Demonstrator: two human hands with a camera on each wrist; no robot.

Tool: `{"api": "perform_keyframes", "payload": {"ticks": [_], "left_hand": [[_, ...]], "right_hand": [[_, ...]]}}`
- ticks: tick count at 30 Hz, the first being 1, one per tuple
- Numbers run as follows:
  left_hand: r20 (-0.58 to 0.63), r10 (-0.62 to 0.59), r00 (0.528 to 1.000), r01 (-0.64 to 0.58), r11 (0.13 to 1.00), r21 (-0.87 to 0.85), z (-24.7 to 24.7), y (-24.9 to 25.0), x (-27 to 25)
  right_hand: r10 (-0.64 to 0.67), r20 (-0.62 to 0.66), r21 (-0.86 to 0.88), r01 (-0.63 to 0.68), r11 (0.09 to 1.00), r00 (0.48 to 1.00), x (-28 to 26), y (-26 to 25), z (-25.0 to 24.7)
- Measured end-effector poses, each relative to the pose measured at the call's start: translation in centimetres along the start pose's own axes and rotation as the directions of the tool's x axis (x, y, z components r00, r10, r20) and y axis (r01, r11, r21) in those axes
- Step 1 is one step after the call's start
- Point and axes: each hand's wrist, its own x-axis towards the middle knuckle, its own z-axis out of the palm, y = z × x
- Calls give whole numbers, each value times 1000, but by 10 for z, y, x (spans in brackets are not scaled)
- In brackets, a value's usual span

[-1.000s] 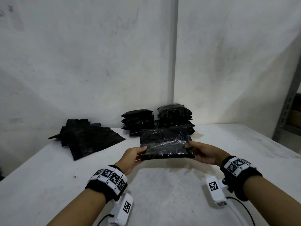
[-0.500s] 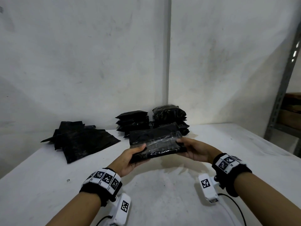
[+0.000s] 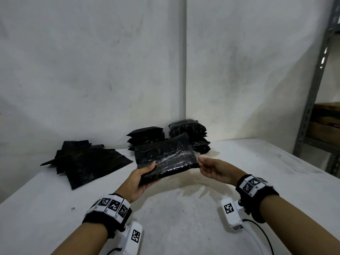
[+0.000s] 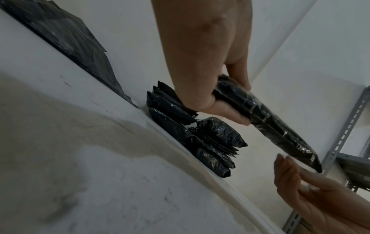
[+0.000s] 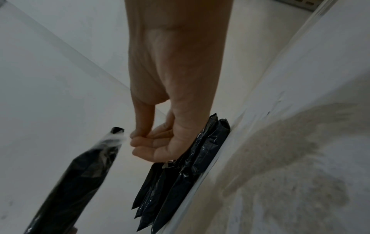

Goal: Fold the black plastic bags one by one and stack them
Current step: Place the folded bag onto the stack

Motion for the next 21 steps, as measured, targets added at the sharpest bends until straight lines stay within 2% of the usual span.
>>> {"api": "perform_keyframes", "payload": {"ticks": [3, 10, 15, 21], "left_hand": [[19, 1, 1000, -1, 1000, 14, 1, -1, 1], [28, 11, 1000, -11, 1000, 22, -2, -3, 1], [1, 15, 1000, -15, 1000, 20, -5, 0, 1], [-4, 17, 1000, -17, 1000, 21, -11, 3, 0]], "right_hand": [[14, -18, -63, -15, 998, 1000, 6, 5, 1], [58, 72, -118, -49, 992, 996, 7, 6, 12], [59, -10, -271, -59, 961, 998, 6, 5, 18], [29, -16, -238, -32, 971, 999, 14, 9, 21]]}}
